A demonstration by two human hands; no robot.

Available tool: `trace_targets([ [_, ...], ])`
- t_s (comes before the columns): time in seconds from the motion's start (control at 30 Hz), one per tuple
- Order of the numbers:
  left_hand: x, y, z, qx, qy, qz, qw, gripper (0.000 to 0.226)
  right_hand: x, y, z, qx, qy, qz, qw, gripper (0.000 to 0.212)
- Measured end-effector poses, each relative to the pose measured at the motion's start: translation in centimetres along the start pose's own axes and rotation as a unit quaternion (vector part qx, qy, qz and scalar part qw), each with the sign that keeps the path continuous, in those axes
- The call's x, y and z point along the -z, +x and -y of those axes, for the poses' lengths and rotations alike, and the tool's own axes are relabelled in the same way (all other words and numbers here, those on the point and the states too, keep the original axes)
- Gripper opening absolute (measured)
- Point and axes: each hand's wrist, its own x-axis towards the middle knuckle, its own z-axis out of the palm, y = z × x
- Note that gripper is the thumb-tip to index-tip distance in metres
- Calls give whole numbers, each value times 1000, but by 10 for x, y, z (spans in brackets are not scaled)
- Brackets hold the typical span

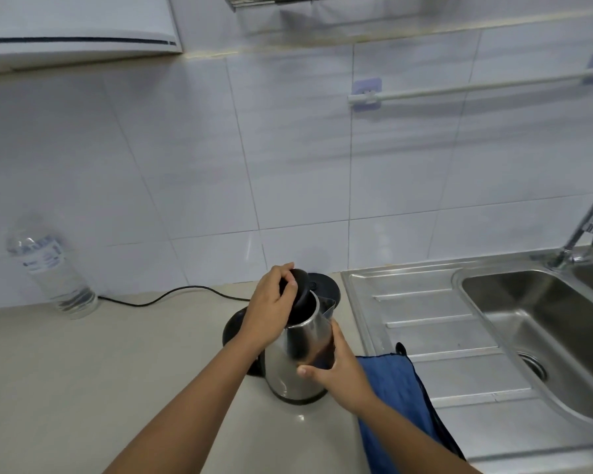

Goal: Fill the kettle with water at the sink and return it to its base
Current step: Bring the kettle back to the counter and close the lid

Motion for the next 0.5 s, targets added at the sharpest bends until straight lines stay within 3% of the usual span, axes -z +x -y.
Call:
trace_targets([
  [0.17, 0, 0, 1, 11, 34, 37, 999, 18, -1, 1, -3, -2, 3, 2, 1000, 115],
  [0.5, -9, -1, 1, -14, 117, 32, 992, 22, -2, 4, -12, -1, 0, -7, 1000, 114],
])
